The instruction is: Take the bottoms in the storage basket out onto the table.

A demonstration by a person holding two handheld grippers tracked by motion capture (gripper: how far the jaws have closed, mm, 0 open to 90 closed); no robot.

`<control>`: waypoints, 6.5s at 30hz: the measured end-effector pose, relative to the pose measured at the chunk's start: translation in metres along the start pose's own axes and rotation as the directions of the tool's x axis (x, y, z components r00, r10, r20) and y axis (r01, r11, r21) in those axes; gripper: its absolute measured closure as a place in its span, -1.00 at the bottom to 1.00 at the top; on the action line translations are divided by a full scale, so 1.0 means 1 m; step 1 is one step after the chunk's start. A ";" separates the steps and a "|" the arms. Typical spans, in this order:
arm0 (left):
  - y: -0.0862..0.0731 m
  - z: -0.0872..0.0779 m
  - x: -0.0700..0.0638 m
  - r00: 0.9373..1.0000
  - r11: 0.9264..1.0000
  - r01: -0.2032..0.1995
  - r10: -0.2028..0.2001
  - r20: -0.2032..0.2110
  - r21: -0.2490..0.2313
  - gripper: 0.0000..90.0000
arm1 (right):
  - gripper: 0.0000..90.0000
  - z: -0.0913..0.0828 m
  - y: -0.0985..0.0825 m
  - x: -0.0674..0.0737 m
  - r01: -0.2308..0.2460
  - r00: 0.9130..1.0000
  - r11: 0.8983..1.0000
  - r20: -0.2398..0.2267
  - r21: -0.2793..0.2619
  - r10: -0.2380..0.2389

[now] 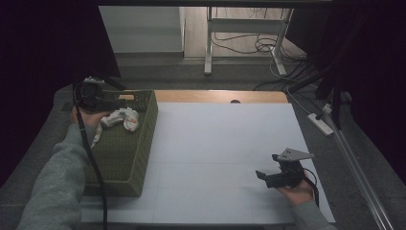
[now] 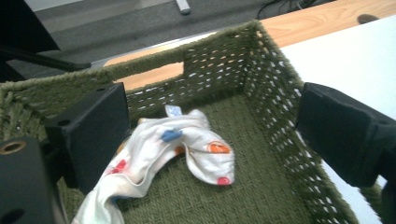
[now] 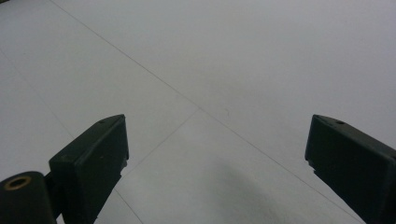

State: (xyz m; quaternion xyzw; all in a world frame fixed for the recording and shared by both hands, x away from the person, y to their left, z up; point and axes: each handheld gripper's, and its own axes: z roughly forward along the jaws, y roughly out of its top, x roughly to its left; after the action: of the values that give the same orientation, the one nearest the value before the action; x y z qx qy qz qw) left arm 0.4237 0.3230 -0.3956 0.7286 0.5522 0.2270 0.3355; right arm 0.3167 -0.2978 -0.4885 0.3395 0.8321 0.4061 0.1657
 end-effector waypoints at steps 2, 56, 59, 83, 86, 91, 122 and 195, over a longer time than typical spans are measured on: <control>0.000 0.002 0.003 1.000 1.000 0.004 -0.004 -0.008 0.005 -0.78 | -0.86 0.000 0.000 0.000 0.000 1.000 1.000 0.000 0.002 0.000; -0.019 0.069 0.042 0.994 0.987 0.066 -0.052 -0.093 0.148 -0.77 | -0.86 0.005 -0.004 -0.001 -0.011 1.000 0.999 0.004 0.040 0.011; -0.023 0.072 0.044 0.994 0.985 0.071 -0.056 -0.095 0.160 -0.77 | -0.86 0.005 -0.004 -0.001 -0.013 1.000 0.999 0.003 0.043 0.013; -0.038 0.092 0.047 0.993 0.962 0.044 -0.011 -0.121 0.268 -0.77 | -0.86 0.008 -0.005 -0.001 -0.008 1.000 0.998 -0.003 0.055 0.008; -0.038 0.094 0.047 0.993 0.961 0.042 -0.009 -0.120 0.275 -0.77 | -0.85 0.008 -0.006 -0.001 -0.008 1.000 0.998 -0.003 0.055 0.008; -0.041 0.099 0.048 0.992 0.951 0.033 0.007 -0.128 0.307 -0.77 | -0.85 0.009 -0.006 -0.001 -0.005 1.000 0.998 -0.008 0.063 0.006; -0.054 0.115 0.056 0.975 0.894 0.064 0.038 -0.217 0.443 0.30 | -0.85 0.009 -0.006 0.001 0.008 1.000 0.997 -0.013 0.073 -0.007; -0.015 0.008 0.023 0.993 0.991 0.119 -0.120 -0.001 -0.068 0.69 | -0.85 0.005 -0.004 0.002 0.015 1.000 0.998 -0.010 0.055 -0.014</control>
State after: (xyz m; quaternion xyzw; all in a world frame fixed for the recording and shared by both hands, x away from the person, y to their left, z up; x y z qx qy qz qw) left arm 0.4262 0.3454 -0.4136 0.6818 0.5877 0.2272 0.3717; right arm 0.3166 -0.2950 -0.4948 0.3358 0.8463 0.3832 0.1552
